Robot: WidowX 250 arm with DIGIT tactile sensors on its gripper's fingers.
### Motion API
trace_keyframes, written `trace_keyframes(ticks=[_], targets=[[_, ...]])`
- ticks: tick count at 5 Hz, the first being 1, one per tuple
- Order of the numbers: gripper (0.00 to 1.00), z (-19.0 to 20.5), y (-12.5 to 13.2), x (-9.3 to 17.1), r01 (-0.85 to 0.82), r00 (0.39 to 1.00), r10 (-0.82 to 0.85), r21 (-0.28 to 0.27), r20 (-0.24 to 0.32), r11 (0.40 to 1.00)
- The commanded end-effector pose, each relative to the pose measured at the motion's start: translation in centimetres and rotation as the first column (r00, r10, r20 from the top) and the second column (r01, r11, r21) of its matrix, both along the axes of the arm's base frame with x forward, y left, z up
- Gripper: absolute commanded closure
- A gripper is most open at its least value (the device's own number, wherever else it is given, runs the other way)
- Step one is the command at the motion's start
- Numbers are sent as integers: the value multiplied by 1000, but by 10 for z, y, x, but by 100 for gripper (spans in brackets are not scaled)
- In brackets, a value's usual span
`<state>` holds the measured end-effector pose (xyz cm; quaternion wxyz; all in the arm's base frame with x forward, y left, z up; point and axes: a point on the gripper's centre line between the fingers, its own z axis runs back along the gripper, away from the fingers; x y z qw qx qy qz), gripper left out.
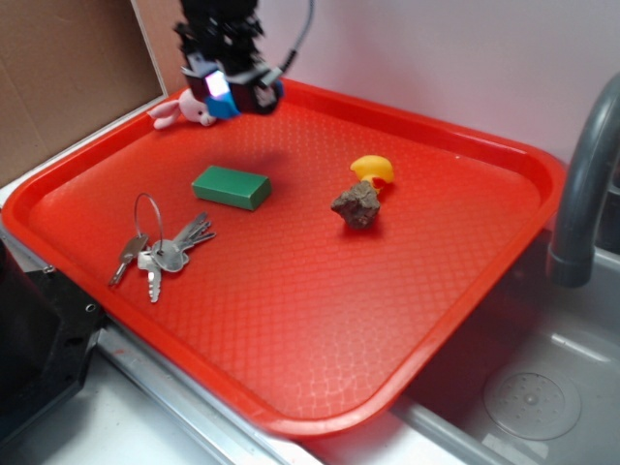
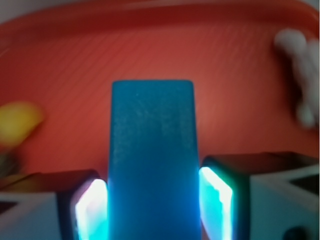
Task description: Grab the blue block.
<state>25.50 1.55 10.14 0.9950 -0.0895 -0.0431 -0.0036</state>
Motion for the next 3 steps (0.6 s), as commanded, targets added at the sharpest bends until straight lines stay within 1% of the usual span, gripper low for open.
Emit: trace_keyframes(ticks=[1,2,3], targets=[[100,102,-27,-41,119,979,-110,-40,173,992],[100,114,-29,-43,102,981,-94,-41,170,994],[100,107,-27,-36,79,988,-77,-13,133,997]])
